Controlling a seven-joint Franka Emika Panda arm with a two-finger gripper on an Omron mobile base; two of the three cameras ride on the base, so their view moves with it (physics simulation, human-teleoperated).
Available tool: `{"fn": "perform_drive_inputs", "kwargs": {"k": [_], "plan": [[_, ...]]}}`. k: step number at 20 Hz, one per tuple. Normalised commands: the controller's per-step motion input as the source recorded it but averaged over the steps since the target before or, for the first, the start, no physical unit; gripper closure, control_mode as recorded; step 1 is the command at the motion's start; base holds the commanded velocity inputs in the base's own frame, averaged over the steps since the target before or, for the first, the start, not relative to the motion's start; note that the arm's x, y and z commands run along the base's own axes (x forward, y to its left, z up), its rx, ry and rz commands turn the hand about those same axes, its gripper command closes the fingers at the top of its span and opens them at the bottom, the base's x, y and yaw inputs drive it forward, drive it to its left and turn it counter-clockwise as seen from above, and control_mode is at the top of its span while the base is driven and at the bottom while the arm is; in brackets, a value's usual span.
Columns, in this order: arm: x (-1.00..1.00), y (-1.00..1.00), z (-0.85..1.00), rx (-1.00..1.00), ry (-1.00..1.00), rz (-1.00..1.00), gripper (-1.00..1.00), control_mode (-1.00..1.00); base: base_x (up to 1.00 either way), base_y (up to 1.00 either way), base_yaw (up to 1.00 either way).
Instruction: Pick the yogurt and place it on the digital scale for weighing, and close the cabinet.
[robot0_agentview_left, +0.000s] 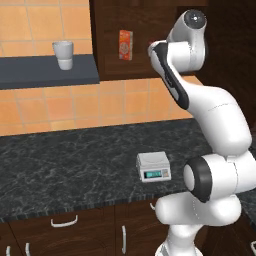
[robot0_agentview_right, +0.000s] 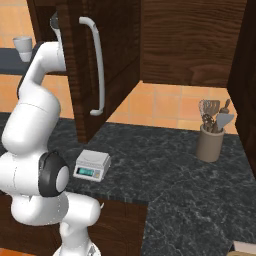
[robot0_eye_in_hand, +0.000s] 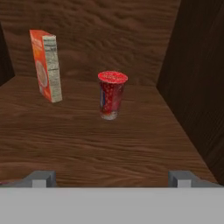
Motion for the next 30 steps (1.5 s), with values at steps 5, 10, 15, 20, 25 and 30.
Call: {"fn": "perform_drive_inputs", "kwargs": {"k": [5,10,15,20,25,30], "plan": [[0.34,0.00,-0.02,0.00,0.00,0.00,-1.00,-1.00,0.00,0.00,0.00],[0.08,0.00,-0.01,0.00,-0.01,0.00,-1.00,-1.00,0.00,0.00,0.00],[0.04,-0.05,0.00,0.00,0.00,0.00,-1.00,-1.00,0.00,0.00,0.00],[0.22,0.00,0.00,0.00,0.00,0.00,-1.00,-1.00,0.00,0.00,0.00],[0.46,0.01,0.00,0.00,0.00,0.00,-1.00,-1.00,0.00,0.00,0.00],[0.50,0.00,0.00,0.03,-0.03,0.00,-1.00,-1.00,0.00,0.00,0.00]]}}
